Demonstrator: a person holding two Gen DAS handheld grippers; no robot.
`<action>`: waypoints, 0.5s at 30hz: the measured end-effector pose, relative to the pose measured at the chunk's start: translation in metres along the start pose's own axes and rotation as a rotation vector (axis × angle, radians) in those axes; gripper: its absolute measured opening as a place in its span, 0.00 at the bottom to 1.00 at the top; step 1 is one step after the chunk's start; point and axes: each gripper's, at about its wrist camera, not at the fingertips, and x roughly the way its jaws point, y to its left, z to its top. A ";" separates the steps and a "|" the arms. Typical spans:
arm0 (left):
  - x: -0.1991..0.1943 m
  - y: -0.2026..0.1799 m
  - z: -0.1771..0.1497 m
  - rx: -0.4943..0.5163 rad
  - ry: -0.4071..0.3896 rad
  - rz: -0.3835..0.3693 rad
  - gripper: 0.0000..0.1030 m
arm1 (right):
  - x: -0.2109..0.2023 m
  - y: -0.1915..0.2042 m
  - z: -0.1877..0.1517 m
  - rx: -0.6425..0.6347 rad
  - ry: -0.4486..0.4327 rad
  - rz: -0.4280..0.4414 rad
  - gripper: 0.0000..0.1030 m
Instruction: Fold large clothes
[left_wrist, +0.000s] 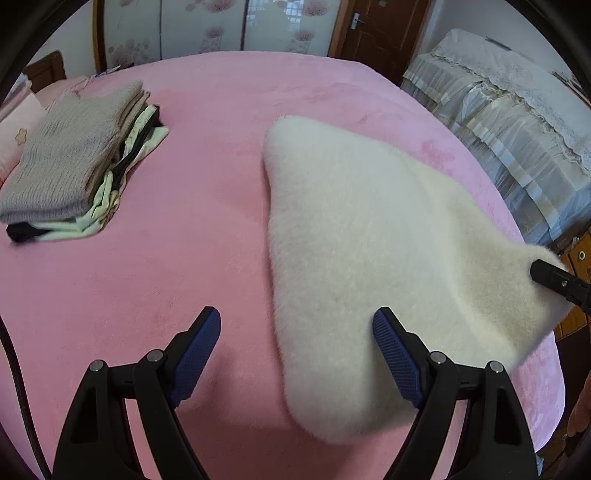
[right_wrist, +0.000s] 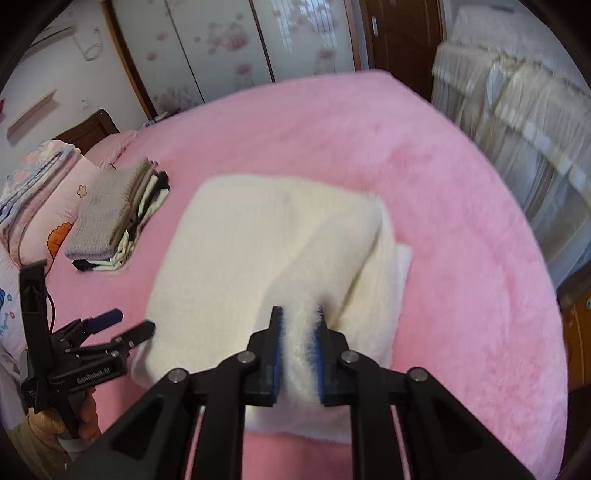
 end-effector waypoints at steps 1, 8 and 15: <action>0.000 -0.004 0.001 0.022 -0.007 0.009 0.81 | -0.003 -0.005 -0.005 0.006 -0.007 -0.018 0.10; 0.009 -0.026 -0.021 0.134 0.025 0.004 0.81 | 0.025 -0.053 -0.088 0.194 0.069 -0.029 0.09; 0.021 -0.029 -0.032 0.127 0.020 -0.010 0.82 | 0.053 -0.050 -0.109 0.213 -0.012 -0.099 0.10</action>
